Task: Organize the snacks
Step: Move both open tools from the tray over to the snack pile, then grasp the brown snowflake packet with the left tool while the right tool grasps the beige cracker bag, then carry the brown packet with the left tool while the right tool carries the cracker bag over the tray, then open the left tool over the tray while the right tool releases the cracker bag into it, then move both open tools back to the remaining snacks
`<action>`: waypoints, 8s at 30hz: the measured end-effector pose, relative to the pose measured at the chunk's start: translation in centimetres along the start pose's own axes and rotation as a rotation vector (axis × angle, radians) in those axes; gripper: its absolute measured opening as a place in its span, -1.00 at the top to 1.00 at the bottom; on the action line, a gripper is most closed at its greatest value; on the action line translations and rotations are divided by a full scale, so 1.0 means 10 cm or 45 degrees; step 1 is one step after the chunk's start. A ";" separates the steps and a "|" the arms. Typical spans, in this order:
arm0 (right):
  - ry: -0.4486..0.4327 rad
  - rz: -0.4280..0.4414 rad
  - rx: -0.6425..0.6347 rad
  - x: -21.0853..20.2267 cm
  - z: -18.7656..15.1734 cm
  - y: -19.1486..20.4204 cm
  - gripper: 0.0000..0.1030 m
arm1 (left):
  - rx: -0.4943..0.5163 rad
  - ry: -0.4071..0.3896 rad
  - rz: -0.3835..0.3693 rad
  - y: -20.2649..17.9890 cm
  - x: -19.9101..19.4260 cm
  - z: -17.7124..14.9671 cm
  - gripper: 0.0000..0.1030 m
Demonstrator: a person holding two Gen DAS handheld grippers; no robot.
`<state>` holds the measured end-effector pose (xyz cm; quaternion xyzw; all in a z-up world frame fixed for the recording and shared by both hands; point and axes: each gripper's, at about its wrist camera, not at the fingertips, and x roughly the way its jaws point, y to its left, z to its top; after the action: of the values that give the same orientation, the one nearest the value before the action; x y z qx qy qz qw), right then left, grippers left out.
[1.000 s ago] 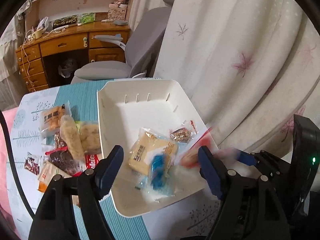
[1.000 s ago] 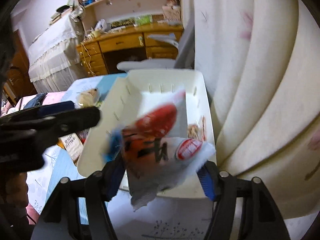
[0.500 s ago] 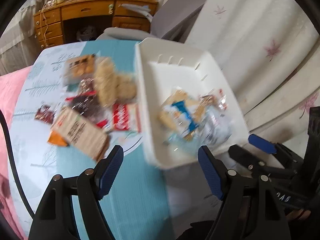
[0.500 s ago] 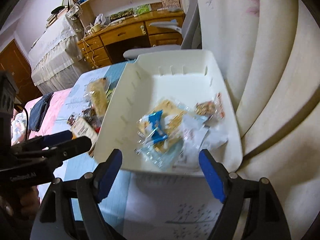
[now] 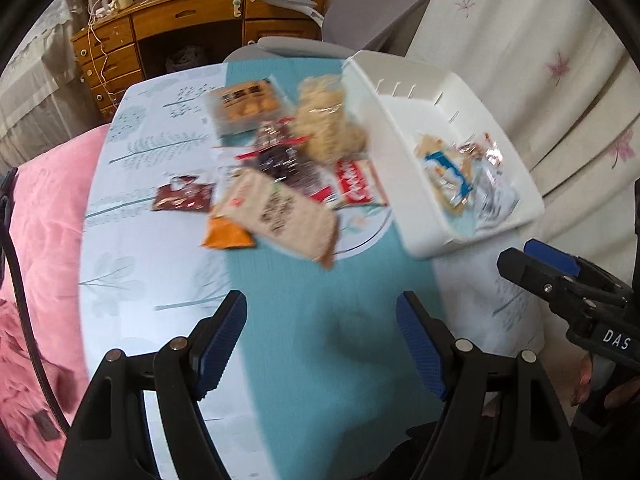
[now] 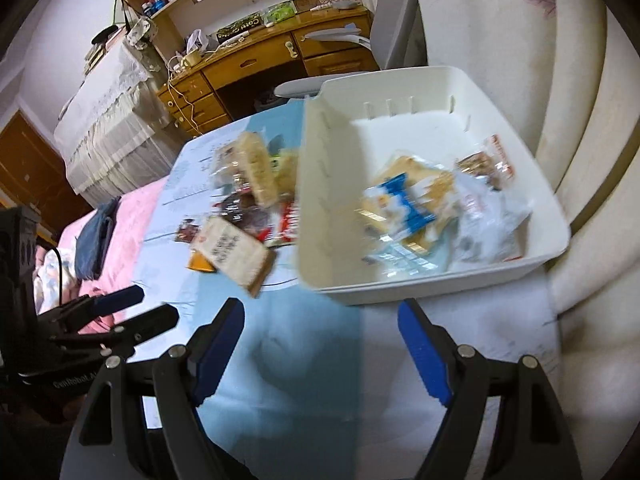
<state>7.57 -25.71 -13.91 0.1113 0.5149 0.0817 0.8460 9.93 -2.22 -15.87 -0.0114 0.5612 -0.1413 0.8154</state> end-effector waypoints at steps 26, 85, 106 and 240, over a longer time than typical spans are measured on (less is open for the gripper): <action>-0.015 -0.213 -0.252 0.64 -0.16 1.37 -0.55 | 0.577 0.118 -0.004 1.16 0.24 0.34 -0.48; 0.146 -0.087 -0.424 1.94 0.32 1.32 -0.36 | 0.989 0.204 -0.148 1.14 1.55 1.02 0.05; 0.237 -0.006 -0.022 1.68 0.04 1.03 -0.21 | 0.410 0.280 -0.097 1.48 1.22 0.49 0.41; -0.089 0.057 0.121 0.12 0.49 -0.22 -0.48 | -0.235 0.133 -0.032 0.02 0.10 0.37 -0.28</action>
<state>12.56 -28.07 -13.30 0.1655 0.4858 0.0720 0.8552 13.72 -2.81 -15.41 -0.0860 0.6132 -0.0997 0.7789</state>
